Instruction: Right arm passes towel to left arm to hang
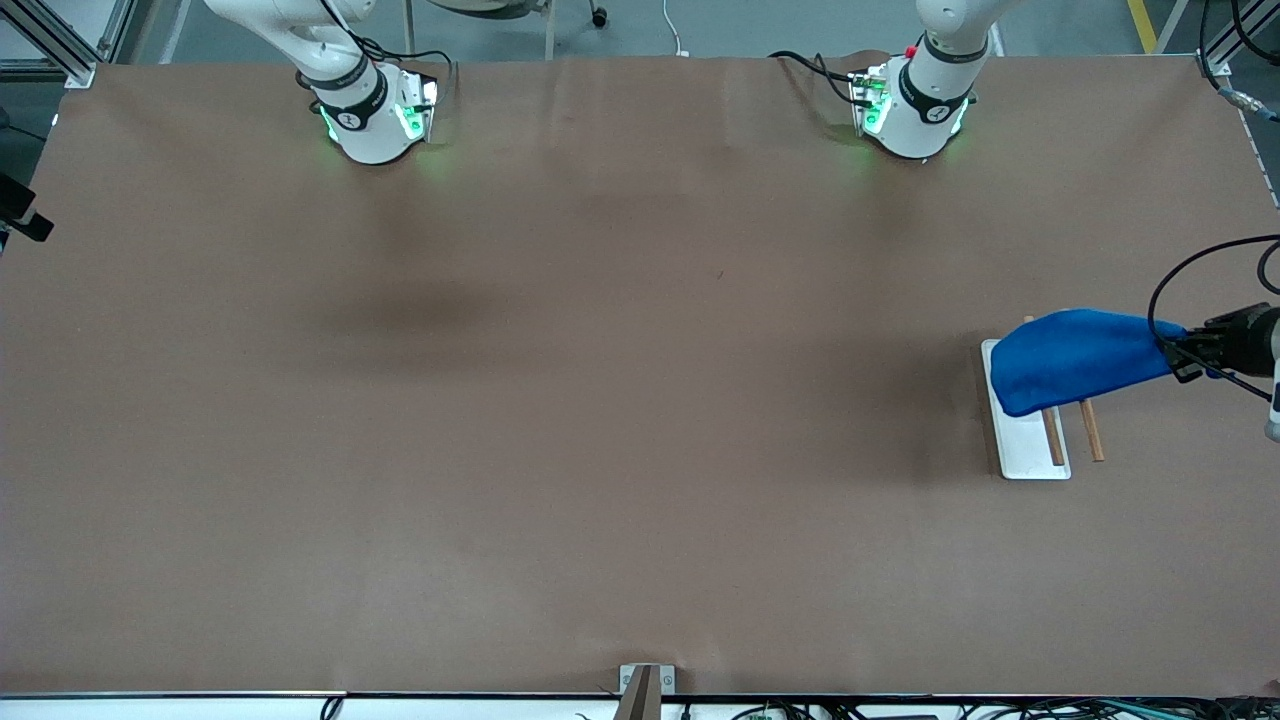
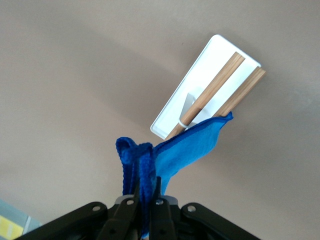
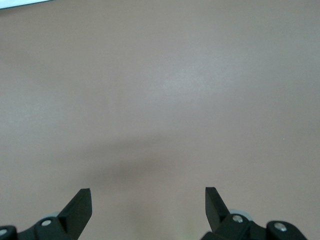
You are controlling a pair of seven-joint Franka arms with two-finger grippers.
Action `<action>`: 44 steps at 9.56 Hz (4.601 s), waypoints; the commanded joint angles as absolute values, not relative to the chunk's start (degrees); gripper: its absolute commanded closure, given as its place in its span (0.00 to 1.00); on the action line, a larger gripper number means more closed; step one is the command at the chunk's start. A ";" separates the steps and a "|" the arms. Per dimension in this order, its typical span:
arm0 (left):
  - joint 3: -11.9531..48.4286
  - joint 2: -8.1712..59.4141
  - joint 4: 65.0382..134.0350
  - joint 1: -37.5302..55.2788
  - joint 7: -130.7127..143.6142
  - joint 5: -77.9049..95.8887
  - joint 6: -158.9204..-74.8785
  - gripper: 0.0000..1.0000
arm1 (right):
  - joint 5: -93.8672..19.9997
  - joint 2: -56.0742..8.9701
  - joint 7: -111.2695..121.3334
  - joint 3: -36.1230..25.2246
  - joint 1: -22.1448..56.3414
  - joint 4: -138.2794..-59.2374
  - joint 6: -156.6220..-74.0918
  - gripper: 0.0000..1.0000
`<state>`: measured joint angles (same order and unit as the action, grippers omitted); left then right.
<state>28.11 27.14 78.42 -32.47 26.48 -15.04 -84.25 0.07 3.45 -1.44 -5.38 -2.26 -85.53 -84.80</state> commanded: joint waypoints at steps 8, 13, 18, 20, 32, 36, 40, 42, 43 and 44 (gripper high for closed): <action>27.33 33.65 77.96 -36.46 17.24 -19.52 -94.75 0.99 | 0.62 3.08 -0.97 -3.43 -4.48 -84.38 -82.27 0.00; 27.68 35.34 77.87 -37.18 17.23 -19.69 -95.19 0.00 | 0.62 3.08 -1.14 -3.52 -4.75 -84.38 -82.44 0.00; 31.11 29.90 77.43 -34.55 17.58 -20.13 -93.09 0.00 | 0.53 3.08 -1.49 -3.52 -4.48 -84.38 -82.44 0.00; 31.20 27.44 76.65 -32.27 17.40 -20.13 -92.20 0.00 | 0.53 3.08 -1.41 -3.52 -4.75 -84.46 -82.27 0.00; 35.20 4.69 79.78 -27.02 17.14 -7.33 -85.60 0.00 | 0.53 3.08 -1.05 -3.52 -4.75 -84.64 -82.18 0.00; 14.27 -2.10 87.61 -6.53 17.05 -3.25 -85.78 0.00 | 0.53 3.08 -1.05 -3.52 -4.83 -84.64 -82.00 0.00; 9.41 -8.78 97.63 -2.29 11.17 -1.06 -90.34 0.00 | 0.53 3.08 -1.14 -3.78 -4.83 -84.64 -81.91 0.00; 9.58 -8.18 96.25 -2.64 9.51 -1.23 -89.48 0.00 | 0.44 3.08 -1.14 -3.78 -4.83 -84.64 -81.91 0.00; 9.58 -7.13 94.50 -2.72 8.10 -1.23 -88.43 0.00 | 0.44 3.08 -1.14 -3.78 -4.92 -84.73 -81.91 0.00; 9.58 -5.64 92.31 -2.72 7.30 -1.23 -87.20 0.00 | 0.44 3.08 -1.14 -3.78 -4.92 -84.73 -81.91 0.00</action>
